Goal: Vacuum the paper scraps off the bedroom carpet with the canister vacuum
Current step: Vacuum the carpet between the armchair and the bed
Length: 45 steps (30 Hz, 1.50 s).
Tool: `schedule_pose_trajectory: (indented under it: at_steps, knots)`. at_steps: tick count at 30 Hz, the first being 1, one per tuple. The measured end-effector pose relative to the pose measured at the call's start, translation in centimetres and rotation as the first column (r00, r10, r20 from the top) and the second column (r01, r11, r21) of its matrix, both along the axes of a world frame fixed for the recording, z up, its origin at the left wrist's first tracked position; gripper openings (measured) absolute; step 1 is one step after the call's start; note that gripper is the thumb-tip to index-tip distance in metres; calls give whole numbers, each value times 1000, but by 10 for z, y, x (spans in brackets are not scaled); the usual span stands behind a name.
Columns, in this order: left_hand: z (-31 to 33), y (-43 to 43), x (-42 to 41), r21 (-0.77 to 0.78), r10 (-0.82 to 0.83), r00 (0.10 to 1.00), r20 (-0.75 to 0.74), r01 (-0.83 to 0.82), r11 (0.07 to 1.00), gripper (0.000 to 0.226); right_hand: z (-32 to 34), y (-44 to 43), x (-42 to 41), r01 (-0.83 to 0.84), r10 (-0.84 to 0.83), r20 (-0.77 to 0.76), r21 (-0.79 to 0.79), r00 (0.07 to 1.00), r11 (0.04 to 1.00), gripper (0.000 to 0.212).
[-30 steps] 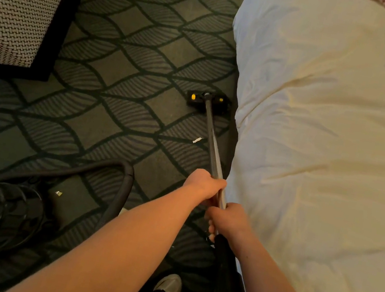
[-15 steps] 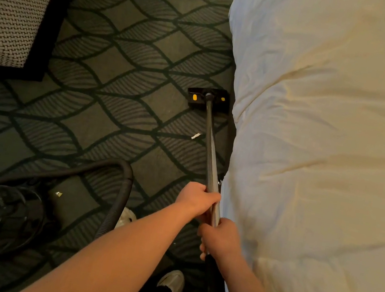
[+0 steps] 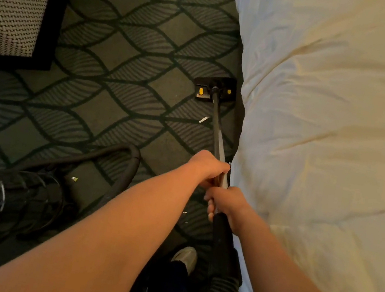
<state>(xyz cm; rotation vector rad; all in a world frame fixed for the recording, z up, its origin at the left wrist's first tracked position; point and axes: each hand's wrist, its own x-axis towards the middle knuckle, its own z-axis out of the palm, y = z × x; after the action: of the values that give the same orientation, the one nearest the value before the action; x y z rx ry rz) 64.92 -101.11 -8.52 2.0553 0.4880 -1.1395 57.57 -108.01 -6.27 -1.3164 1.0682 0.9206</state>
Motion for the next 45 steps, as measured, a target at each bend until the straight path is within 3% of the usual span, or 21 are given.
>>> schedule_pose_trajectory:
  at_steps: [5, 15, 23, 27, 36, 41, 45]
  knots:
    - [15, 12, 0, 44, -60, 998, 8, 59, 997, 34, 15, 13, -3, 45, -44, -9, 75, 999, 996, 21]
    - [49, 36, -29, 74, -132, 991, -25, 133, 988, 26, 50, 37, -32, 105, -100, -42, 145, 994, 984, 10]
    - [64, 47, -71, 70, -152, 988, -32, 154, 986, 19, 65, 52, -68, 47, -43, -57, 68, 997, 997, 11]
    - [60, 55, -90, 51, -149, 988, -36, 151, 987, 28, 59, 58, -85, 39, -38, -66, 17, 997, 999, 8]
    - [68, 62, -121, -6, -84, 984, -158, 84, 996, 31, 58, 69, -119, -9, 3, -67, -100, 998, 995, 4]
    - [78, 58, -138, -48, -128, 971, -201, 121, 992, 25, 60, 64, -137, -81, 67, -93, -162, 993, 983, 7]
    - [83, 65, -156, -63, -192, 953, -236, 182, 981, 19, 67, 74, -161, -48, 26, -115, -190, 993, 981, 11]
